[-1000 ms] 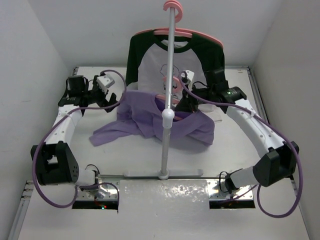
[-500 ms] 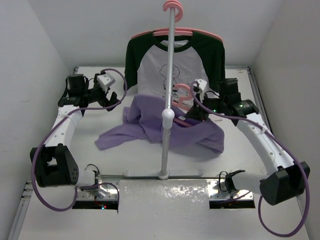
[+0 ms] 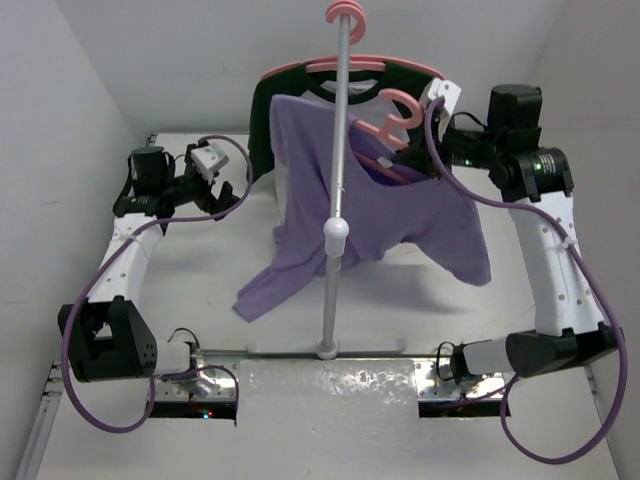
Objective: Place the t-shirt on the hanger
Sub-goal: Place the hanger at the clothesline.
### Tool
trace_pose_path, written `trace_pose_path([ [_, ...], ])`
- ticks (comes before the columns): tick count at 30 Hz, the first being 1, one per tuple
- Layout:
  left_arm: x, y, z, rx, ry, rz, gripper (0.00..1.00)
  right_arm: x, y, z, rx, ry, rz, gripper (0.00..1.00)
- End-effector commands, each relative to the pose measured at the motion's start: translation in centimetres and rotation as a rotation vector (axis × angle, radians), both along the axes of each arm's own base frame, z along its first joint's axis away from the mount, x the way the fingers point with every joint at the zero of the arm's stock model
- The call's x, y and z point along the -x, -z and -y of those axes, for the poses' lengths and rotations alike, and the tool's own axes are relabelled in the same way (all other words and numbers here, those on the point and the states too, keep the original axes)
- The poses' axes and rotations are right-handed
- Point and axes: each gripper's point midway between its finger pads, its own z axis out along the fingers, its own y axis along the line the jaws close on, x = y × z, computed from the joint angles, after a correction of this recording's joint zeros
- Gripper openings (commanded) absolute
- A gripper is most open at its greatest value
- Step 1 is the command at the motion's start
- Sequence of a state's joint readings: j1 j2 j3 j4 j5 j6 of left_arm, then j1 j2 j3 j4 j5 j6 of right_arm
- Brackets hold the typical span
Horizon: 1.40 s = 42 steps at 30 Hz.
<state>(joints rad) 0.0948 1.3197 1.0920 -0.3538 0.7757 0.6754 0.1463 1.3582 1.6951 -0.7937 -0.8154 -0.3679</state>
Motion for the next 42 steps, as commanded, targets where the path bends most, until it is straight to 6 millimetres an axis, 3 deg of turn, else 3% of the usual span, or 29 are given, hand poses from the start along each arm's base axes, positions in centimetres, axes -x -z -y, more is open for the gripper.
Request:
trace_pose_path([
  [1,0.2,-2.0,0.7,0.011,0.027,0.079,0.87,-0.6,-3.9,-1.8,-0.066,-0.12,0.104,0.0],
  [4,0.2,-1.9,0.6,0.01,0.017,0.077,0.87,-1.5,-6.6,-3.0,-0.127,-0.17,0.13,0.0],
  [6,0.3,-1.9,0.5,0.008,0.013,0.078,0.87,-1.8,-6.9,-3.8,-0.136,-0.19,0.125,0.0],
  [10,0.2,-2.2,0.5,0.008,0.007,0.09,0.87,-3.1,-5.0,-6.7,-0.072,-0.213,0.08,0.0],
  [11,0.2,-2.1,0.5,0.01,0.006,0.086,0.87,-2.6,-4.2,-8.4,-0.041,-0.25,0.055,0.0],
  [14,0.4,-1.9,0.5,0.009,0.002,0.082,0.87,-2.7,-3.8,-9.9,-0.028,-0.268,0.057,0.0],
  [18,0.8,-1.5,0.4,0.004,-0.002,0.077,0.87,-2.6,-1.9,-9.1,0.016,-0.231,0.033,0.0],
  [19,0.9,-1.5,0.4,0.003,0.0,0.078,0.87,-2.6,-0.4,-8.9,0.033,-0.22,-0.001,0.0],
  [28,0.9,-1.5,0.2,-0.003,-0.007,0.076,0.87,-2.5,2.1,-8.2,0.107,-0.194,-0.054,0.02],
  [29,0.9,-1.4,0.1,-0.012,-0.007,0.079,0.87,-2.5,2.5,-7.9,0.123,-0.18,-0.055,0.14],
  [30,0.9,-1.3,0.0,-0.02,-0.017,0.076,0.87,-2.3,2.7,-7.6,0.134,-0.173,-0.05,0.53],
  [32,0.5,-1.6,-0.5,-0.033,-0.039,0.085,0.88,-2.0,2.9,-6.4,0.166,-0.118,-0.026,0.88],
  [33,0.2,-1.9,-0.9,-0.041,-0.058,0.099,0.88,-2.1,2.9,-5.8,0.173,-0.08,-0.016,0.99],
  [34,-0.3,-2.5,-1.2,-0.045,-0.078,0.118,0.89,-2.0,3.8,-5.2,0.191,-0.047,-0.023,0.99],
  [35,-1.2,-3.4,-2.0,-0.063,-0.115,0.165,0.9,-2.0,1.7,-4.4,0.168,0.001,0.063,0.99],
  [37,-2.4,-4.3,-2.9,-0.079,-0.155,0.208,0.95,-2.8,1.4,-2.2,0.152,0.147,0.074,0.99],
  [38,-3.2,-5.8,-3.1,-0.085,-0.165,0.254,0.96,-3.3,-0.3,-1.3,0.114,0.203,0.123,0.99],
  [39,-3.7,-6.4,-3.1,-0.084,-0.157,0.267,0.98,-2.2,-2.0,-0.4,0.062,0.239,0.136,0.99],
  [41,-5.0,-8.5,-2.4,-0.065,-0.1,0.306,0.99,-1.9,-2.8,1.7,0.031,0.292,0.141,0.99],
  [42,-5.3,-9.3,-2.0,-0.054,-0.077,0.32,0.99,-0.8,-3.4,2.3,0.03,0.292,0.158,0.99],
])
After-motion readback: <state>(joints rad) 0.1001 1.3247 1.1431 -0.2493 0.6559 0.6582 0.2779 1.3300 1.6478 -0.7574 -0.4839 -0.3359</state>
